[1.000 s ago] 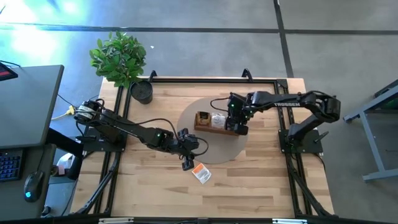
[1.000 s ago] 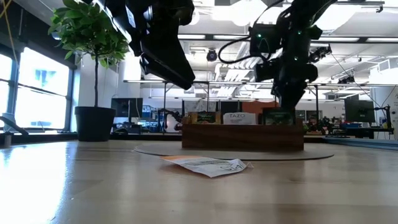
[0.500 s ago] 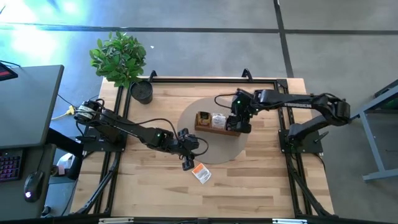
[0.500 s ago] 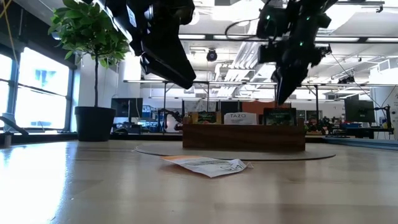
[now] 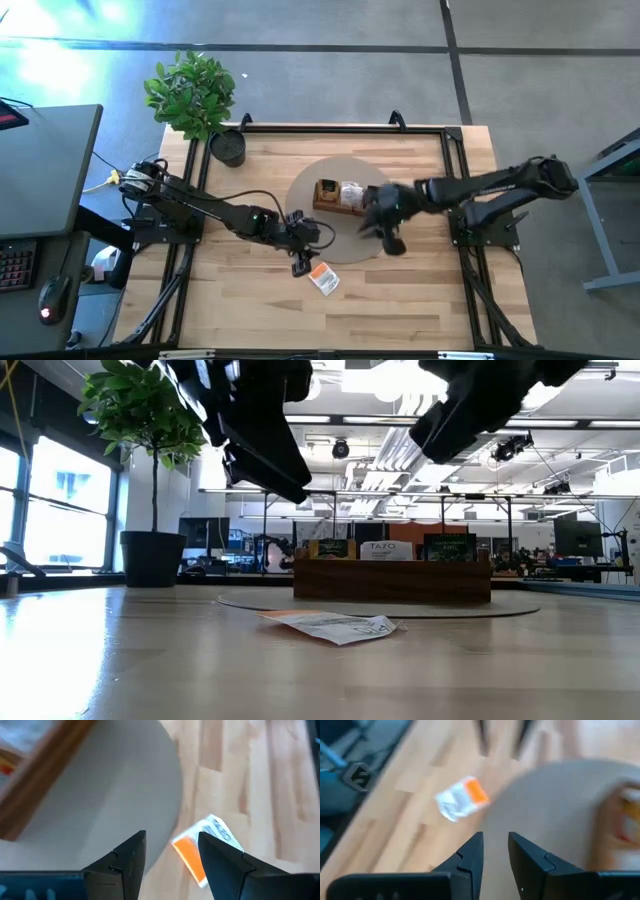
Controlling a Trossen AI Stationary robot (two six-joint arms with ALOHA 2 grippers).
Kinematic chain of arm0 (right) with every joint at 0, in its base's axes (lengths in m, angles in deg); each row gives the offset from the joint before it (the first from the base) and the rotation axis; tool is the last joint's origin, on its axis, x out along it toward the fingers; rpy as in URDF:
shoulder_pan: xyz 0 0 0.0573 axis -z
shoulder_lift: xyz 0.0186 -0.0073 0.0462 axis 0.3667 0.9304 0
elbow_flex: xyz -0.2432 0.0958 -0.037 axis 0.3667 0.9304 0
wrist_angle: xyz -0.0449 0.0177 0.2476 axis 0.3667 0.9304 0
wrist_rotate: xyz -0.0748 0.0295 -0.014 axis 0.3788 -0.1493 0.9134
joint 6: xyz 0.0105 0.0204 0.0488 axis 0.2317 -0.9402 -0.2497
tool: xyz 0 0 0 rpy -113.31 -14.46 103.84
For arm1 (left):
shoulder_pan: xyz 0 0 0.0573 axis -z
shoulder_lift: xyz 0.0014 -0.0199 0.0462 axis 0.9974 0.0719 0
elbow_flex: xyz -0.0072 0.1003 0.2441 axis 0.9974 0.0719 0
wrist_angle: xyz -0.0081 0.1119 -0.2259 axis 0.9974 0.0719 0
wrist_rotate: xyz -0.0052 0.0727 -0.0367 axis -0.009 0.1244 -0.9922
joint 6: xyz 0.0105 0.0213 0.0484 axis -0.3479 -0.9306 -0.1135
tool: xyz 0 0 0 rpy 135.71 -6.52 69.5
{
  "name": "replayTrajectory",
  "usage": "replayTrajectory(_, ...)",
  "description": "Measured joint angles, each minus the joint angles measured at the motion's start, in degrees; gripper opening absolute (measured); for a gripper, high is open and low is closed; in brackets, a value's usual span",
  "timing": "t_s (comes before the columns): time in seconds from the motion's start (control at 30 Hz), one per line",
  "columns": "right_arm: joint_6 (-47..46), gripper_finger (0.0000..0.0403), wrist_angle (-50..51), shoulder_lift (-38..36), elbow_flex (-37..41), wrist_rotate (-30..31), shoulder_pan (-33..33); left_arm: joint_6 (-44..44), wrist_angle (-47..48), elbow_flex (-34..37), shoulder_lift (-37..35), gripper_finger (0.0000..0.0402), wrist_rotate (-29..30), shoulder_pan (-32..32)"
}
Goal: Pick & Place Tea
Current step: Put the white tea bag into the middle section of the wooden organizer
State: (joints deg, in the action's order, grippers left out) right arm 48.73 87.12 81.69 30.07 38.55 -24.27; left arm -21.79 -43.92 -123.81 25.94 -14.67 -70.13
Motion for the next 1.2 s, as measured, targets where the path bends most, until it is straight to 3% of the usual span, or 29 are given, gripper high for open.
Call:
replayTrajectory(0.23, -1.75, 0.0083, -28.24, 0.64, 12.55, 0.7, -9.3, -2.78, -0.05, 0.0, 0.0, 0.0179, -5.37, 0.0)
replayTrajectory(0.37, -14.41, 0.0083, -43.1, 1.29, 20.48, 10.81, -13.17, -0.59, -3.08, -0.07, 2.47, 0.0179, -5.81, 0.0)
replayTrajectory(0.53, -20.86, 0.0082, -44.02, 6.89, 23.02, 21.28, -18.49, -2.43, -7.85, -0.07, 7.67, 0.0179, -7.54, 0.39)
replayTrajectory(0.67, -21.89, 0.0082, -44.27, 13.33, 19.85, 23.77, -21.13, -6.1, -13.21, -0.08, 10.95, 0.0179, -11.73, 0.42)
replayTrajectory(0.97, -20.28, 0.0082, -44.5, 22.47, 12.79, 22.83, -21.78, -15.98, -15.09, 0.04, 16.8, 0.0179, -13.46, 2.03)
replayTrajectory(1.2, -19.91, 0.0082, -44.47, 31.45, 7.26, 19.79, -21.8, -10.92, -16.66, -0.16, 18.14, 0.0179, -10.2, 1.93)
